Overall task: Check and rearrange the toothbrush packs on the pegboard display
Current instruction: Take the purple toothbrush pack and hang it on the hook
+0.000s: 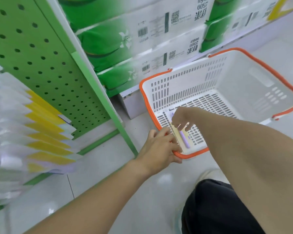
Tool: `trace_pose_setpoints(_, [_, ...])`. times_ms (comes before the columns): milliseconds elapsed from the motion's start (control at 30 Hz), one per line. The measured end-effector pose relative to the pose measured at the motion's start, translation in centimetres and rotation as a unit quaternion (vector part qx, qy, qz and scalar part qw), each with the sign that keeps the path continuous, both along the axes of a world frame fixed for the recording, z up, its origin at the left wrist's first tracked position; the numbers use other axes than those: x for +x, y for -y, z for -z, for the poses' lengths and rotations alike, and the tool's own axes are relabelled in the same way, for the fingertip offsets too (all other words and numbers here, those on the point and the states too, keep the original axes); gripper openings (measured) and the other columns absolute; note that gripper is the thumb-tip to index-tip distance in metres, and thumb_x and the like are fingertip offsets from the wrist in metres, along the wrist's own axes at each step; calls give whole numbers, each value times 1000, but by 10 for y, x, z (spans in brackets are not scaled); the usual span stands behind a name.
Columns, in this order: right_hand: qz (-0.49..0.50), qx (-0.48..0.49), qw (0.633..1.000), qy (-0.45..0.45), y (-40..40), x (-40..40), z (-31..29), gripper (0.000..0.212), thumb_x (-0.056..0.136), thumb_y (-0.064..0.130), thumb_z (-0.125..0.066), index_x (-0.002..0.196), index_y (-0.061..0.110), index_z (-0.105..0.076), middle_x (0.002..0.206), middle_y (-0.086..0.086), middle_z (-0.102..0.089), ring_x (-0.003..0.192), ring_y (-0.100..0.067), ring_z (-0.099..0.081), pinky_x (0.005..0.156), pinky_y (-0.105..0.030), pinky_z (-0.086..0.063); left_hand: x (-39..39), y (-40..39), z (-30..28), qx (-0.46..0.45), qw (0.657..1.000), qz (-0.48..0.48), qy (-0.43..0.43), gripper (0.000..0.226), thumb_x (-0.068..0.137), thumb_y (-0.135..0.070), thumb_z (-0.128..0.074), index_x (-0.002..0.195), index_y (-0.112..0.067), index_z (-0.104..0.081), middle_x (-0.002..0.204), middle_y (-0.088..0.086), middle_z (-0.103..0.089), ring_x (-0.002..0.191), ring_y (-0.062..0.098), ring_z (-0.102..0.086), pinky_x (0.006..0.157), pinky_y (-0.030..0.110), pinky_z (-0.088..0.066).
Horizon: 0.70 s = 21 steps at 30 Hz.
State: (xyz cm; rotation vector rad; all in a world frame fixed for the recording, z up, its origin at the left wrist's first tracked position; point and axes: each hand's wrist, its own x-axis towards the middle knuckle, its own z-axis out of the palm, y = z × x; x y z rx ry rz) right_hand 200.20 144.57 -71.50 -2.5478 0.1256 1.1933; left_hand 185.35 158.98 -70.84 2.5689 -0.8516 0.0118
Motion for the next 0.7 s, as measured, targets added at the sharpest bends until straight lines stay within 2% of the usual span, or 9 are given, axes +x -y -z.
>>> trace_pose_setpoints(100, [-36,-4,999,27,-7,-4,-22,19,98,19,-55,104,6,-67,97,-4,-75,90,-21,-75,70,-37,-62,-14,0,-4,-5,999,-28,-30,37,79,-55,-73,105,-30,-78,101,-14,-65,112,11,-36,82,32,-19])
trace_pose_setpoints(167, [-57,1,997,52,-14,-16,-37,18,97,16,-56,107,6,-67,99,-8,-74,91,-27,-74,71,-37,-60,-24,1,-10,5,998,-41,-43,40,81,-55,-72,111,-30,-76,106,-13,-66,116,11,-36,80,30,-14])
trace_pose_setpoints(267, [-70,19,994,84,-18,-46,-53,15,94,14,-63,108,10,-66,94,-9,-70,75,-25,-66,64,-35,-57,-42,-2,-23,45,996,-56,-59,46,87,-51,-69,127,-28,-68,125,-8,-61,127,15,-34,86,31,-15])
trace_pose_setpoints(367, [-117,-3,989,96,-23,-76,-76,21,93,12,-60,108,4,-71,99,-13,-75,78,-27,-68,79,-39,-59,-68,-16,-40,9,993,-87,-79,54,90,-38,-69,140,-23,-54,144,-1,-45,137,17,-32,106,33,-19])
trace_pose_setpoints(433, [-151,-19,980,124,-31,-96,-100,25,92,11,-52,94,-1,-73,93,-17,-77,81,-30,-71,80,-37,-58,-86,-30,-60,-69,985,-120,-101,35,93,-27,-65,126,-19,-62,131,-1,-51,122,18,-49,101,31,-33])
trace_pose_setpoints(500, [-171,6,968,186,-42,-114,-128,26,88,12,-49,75,-1,-67,82,-18,-75,76,-33,-70,74,-36,-58,-104,-50,-88,-144,967,-163,-136,14,96,-20,-61,106,-15,-69,106,-2,-60,94,17,-61,84,29,-46])
trace_pose_setpoints(533, [-184,22,959,216,-51,-125,-142,24,87,12,-50,72,2,-64,78,-18,-73,77,-34,-69,72,-35,-56,-113,-62,-103,-174,957,-183,-142,11,96,-19,-60,98,-15,-70,95,-2,-63,84,16,-63,77,29,-48])
trace_pose_setpoints(633, [-241,63,937,243,-91,-159,-183,20,91,13,-53,83,3,-69,79,-14,-73,82,-30,-70,73,-33,-56,-145,-105,-146,-251,929,-234,-139,14,97,-15,-60,86,-23,-67,77,-2,-68,66,14,-65,63,27,-50])
trace_pose_setpoints(700, [-272,110,924,244,-123,-188,-206,19,93,14,-55,91,3,-70,81,-13,-74,73,-21,-71,71,-31,-56,-168,-138,-172,-270,921,-252,-124,19,97,-13,-61,83,-26,-64,73,-4,-67,57,10,-61,57,22,-47])
